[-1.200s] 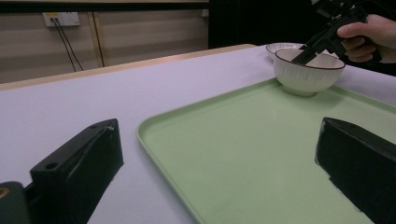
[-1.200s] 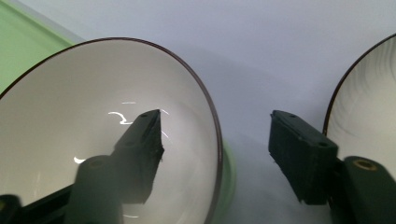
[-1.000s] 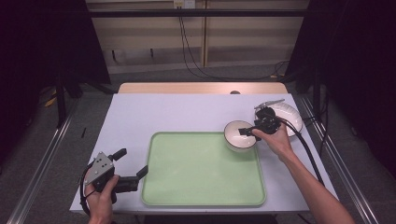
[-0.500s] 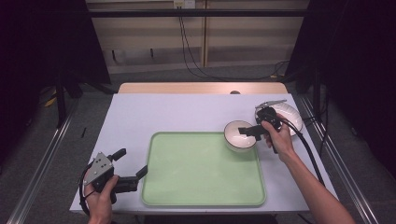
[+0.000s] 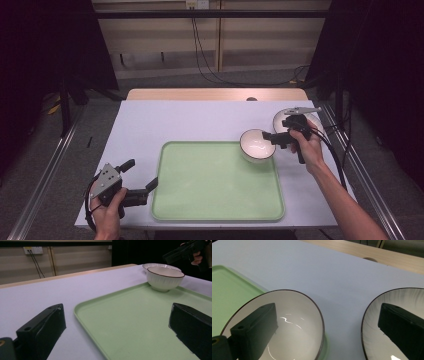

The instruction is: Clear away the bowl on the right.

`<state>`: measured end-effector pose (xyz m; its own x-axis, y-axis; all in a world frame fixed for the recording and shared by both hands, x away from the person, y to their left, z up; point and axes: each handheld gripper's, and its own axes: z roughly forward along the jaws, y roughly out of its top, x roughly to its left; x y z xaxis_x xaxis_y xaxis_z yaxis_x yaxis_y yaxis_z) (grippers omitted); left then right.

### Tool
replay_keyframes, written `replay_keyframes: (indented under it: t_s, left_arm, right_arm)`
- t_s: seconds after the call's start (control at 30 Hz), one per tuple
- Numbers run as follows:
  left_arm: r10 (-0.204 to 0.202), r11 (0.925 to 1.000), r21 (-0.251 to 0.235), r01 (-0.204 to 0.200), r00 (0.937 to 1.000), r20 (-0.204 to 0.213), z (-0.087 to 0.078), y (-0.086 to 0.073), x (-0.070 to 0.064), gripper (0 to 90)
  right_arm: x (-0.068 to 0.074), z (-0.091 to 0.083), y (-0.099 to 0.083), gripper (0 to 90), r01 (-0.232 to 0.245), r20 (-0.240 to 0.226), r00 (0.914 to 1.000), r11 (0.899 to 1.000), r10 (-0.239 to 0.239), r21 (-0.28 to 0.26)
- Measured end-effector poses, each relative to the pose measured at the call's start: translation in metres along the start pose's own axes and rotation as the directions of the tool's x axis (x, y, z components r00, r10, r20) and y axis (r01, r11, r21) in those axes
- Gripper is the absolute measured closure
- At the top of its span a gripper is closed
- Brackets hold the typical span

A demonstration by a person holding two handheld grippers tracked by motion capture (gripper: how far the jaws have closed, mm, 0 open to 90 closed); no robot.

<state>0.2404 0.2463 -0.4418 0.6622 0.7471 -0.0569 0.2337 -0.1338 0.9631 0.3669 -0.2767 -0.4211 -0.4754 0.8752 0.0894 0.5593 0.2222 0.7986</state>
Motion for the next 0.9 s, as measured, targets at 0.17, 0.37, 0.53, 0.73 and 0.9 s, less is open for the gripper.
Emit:
replay_keyframes:
  t_s: [0.17, 0.37, 0.53, 0.73, 0.9]
  left_arm:
    - [0.002, 1.0000, 0.009, -0.002, 1.0000, -0.005, 0.001, 0.000, 0.000, 0.9]
    - [0.000, 1.0000, 0.007, 0.000, 1.0000, -0.004, 0.001, 0.000, 0.000, 0.9]
    - [-0.003, 1.0000, 0.005, 0.003, 1.0000, -0.005, 0.000, 0.000, 0.000, 0.9]
    - [-0.001, 1.0000, 0.004, 0.001, 1.0000, -0.009, 0.000, 0.000, 0.000, 0.9]
    - [-0.005, 0.9999, 0.012, 0.005, 0.9998, -0.021, 0.000, -0.001, 0.000, 0.9]
  right_arm:
    - [-0.001, -0.011, -0.006, 2.5, 0.007, 0.002, 1.0000, 1.000, -0.007, -0.030]
    - [0.003, -0.023, -0.014, 2.0, -0.007, -0.032, 0.9995, 0.998, 0.005, -0.058]
    - [0.008, -0.037, -0.019, 2.2, 0.006, -0.016, 0.9998, 0.997, -0.007, -0.083]
    - [0.011, -0.054, -0.030, 2.2, 0.000, -0.008, 1.0000, 0.994, -0.001, -0.110]
    - [0.014, -0.068, -0.041, 2.1, -0.017, 0.002, 0.9998, 0.993, 0.017, -0.121]
